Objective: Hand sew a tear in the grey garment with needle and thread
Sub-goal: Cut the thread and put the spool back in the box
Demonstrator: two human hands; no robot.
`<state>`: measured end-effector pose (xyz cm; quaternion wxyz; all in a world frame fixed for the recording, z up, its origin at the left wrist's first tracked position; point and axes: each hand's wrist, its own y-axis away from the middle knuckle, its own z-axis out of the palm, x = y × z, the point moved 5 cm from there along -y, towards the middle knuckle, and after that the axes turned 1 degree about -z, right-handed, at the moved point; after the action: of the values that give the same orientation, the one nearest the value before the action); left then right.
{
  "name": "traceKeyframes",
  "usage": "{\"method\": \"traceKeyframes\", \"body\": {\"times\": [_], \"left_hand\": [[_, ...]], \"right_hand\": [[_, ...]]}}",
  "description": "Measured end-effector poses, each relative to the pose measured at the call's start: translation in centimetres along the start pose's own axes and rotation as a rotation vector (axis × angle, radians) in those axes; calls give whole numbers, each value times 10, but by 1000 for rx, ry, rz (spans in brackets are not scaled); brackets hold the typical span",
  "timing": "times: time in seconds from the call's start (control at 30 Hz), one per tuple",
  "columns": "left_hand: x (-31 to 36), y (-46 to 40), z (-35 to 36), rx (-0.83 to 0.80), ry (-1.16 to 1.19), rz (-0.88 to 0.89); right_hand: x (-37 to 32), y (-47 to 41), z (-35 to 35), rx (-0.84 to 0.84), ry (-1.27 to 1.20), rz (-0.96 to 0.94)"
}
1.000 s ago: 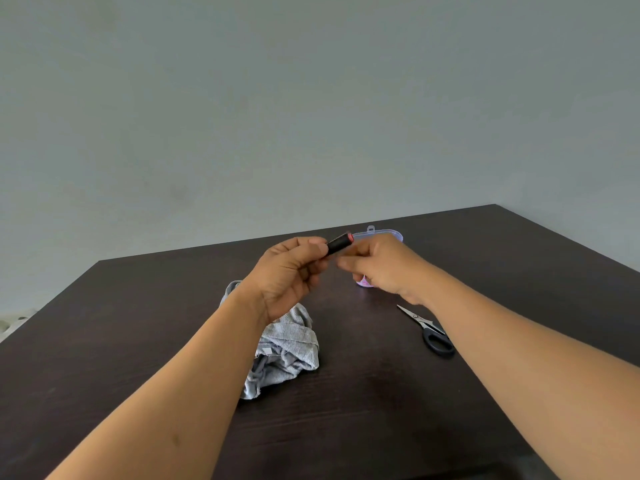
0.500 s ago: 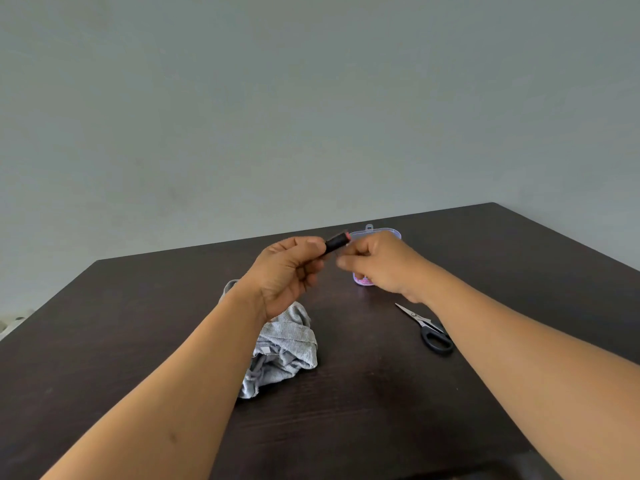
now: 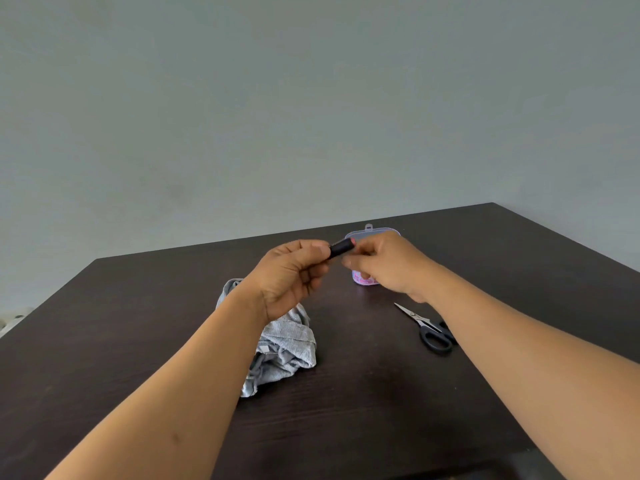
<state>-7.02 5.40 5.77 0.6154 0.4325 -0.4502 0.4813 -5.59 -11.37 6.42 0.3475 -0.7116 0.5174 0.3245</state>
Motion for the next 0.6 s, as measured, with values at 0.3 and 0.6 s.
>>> {"method": "traceKeyframes", "body": {"times": [0.3,0.6], "left_hand": [[-8,-3,-10,146,-476,27],[-5,-3,-7,48,23,-3]], "right_hand": [[-23,-3,2,-47,151,-101],[7,4,10,-40,-40,40]]}}
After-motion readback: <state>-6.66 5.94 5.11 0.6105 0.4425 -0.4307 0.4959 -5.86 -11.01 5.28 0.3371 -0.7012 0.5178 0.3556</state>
